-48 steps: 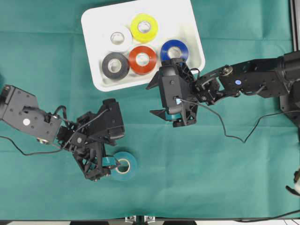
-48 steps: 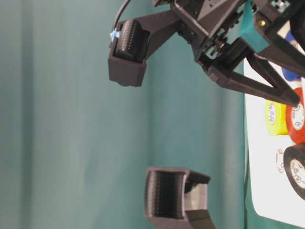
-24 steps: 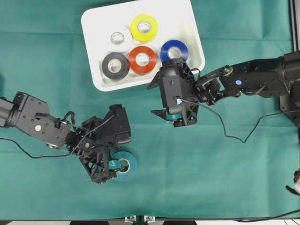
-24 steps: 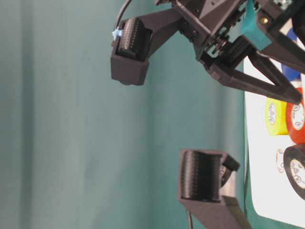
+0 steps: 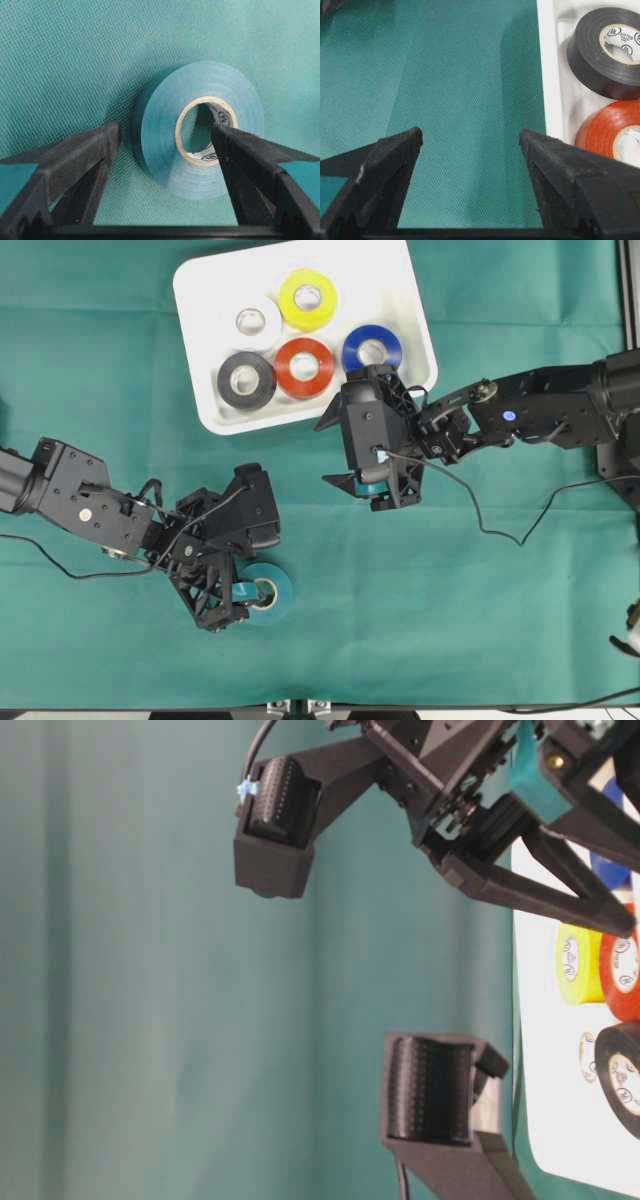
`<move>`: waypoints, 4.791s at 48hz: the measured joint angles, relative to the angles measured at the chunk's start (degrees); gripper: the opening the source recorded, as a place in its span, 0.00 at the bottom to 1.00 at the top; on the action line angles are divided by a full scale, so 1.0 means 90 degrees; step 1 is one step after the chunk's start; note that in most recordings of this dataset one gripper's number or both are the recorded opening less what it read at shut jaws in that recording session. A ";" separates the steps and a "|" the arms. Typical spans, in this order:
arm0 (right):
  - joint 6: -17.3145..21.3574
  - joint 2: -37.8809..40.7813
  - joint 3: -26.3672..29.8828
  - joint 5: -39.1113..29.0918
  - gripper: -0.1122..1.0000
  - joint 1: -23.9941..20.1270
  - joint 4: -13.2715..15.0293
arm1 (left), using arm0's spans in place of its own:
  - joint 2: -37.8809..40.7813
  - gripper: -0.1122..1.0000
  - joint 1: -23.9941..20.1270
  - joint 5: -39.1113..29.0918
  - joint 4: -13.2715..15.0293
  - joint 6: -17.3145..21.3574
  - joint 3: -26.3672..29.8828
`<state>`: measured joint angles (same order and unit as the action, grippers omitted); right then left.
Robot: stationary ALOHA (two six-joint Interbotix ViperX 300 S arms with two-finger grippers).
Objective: Put the tape alternately from left to right into the white case.
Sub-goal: 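Move the left gripper down onto the teal tape roll and grasp it, then carry the teal roll with the left gripper into the tray's top right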
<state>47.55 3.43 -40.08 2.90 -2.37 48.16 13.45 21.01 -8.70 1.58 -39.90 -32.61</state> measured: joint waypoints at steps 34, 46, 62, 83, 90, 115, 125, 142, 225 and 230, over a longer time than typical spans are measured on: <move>0.0000 0.0000 0.0000 -0.0010 0.87 -0.0010 0.0000 | 0.0000 0.08 -0.0010 -0.0352 -0.0029 0.0049 0.0068; 0.0000 0.0000 0.0000 -0.0010 0.87 -0.0010 0.0010 | -0.0166 0.08 -0.0010 -0.0527 -0.0029 0.0039 0.0000; -0.0010 -0.0293 -0.0215 -0.0010 0.87 0.0000 0.0000 | -0.0732 0.08 0.0020 -0.0986 -0.0020 0.0049 -0.0303; 0.0000 -0.1064 -0.0986 0.0000 0.87 -0.0010 0.0000 | -0.1211 0.08 0.0020 -0.0996 -0.0029 0.0049 -0.0713; 0.0000 -0.1211 -0.1104 0.0000 0.87 -0.0010 0.0000 | -0.1270 0.08 0.0029 -0.0996 -0.0029 0.0068 -0.0762; -0.0010 -0.1230 -0.1123 0.0010 0.87 -0.0010 0.0000 | -0.2109 0.08 -0.0674 -0.1006 -0.0039 0.0244 -0.1250; 0.0000 -0.1240 -0.1123 0.0010 0.87 -0.0010 0.0000 | -0.2695 0.08 -0.1514 -0.1006 -0.0039 0.1191 -0.1533; 0.0000 -0.1240 -0.1123 0.0010 0.87 -0.0010 0.0000 | -0.3223 0.08 -0.2676 -0.1006 -0.0039 0.2305 -0.1689; 0.0000 -0.1162 -0.1055 0.0010 0.87 -0.0010 0.0000 | -0.0049 0.08 -0.4902 -0.0439 -0.0049 0.5078 0.1533; 0.0000 -0.1133 -0.1035 0.0010 0.87 -0.0010 -0.0010 | 0.0156 0.08 -0.4961 -0.0439 -0.0039 0.5088 0.1846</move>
<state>47.55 -6.77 -49.39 2.99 -2.46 48.08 14.85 -23.64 -12.66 1.23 5.89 -16.00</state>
